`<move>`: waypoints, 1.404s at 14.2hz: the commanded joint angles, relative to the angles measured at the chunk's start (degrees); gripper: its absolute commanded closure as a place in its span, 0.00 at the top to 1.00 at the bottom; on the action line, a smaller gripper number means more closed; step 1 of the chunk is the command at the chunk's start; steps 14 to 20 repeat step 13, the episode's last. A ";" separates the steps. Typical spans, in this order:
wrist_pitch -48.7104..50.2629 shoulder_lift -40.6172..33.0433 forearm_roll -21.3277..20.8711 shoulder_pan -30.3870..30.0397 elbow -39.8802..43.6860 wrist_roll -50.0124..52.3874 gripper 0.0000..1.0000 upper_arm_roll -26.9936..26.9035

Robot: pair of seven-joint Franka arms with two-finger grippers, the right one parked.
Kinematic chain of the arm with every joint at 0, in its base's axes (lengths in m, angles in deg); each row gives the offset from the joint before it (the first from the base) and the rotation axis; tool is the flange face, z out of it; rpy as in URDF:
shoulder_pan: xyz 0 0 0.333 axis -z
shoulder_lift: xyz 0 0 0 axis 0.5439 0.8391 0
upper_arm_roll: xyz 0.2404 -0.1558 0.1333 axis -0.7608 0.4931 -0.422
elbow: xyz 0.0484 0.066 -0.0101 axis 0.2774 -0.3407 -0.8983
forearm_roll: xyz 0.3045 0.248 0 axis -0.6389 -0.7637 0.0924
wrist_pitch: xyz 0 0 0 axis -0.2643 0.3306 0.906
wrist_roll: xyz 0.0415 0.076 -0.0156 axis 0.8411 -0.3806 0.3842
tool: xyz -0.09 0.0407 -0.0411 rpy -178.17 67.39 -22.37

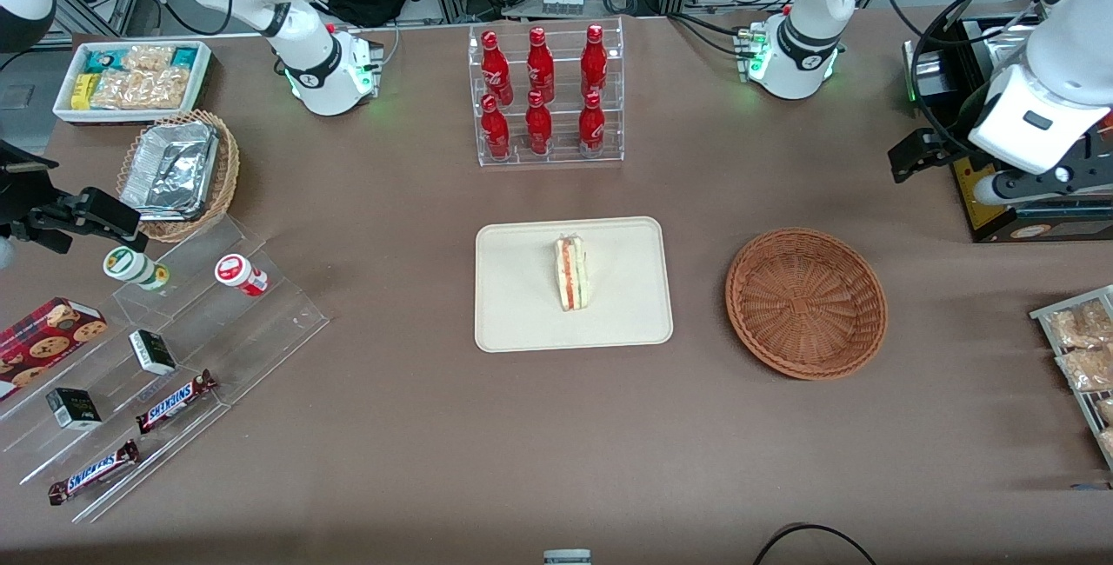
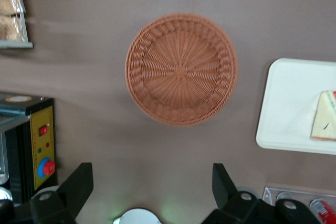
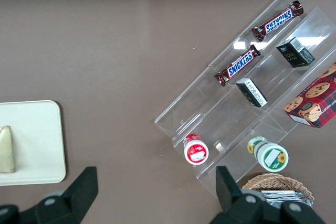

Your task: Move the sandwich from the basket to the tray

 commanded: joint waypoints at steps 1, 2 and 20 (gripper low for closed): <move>1.27 2.59 -0.31 -0.46 4.93 -3.64 1.00 0.06; 1.36 2.32 -0.31 -0.37 4.85 -7.24 1.00 -1.51; 4.08 2.58 1.98 -1.78 4.84 -7.80 1.00 -2.84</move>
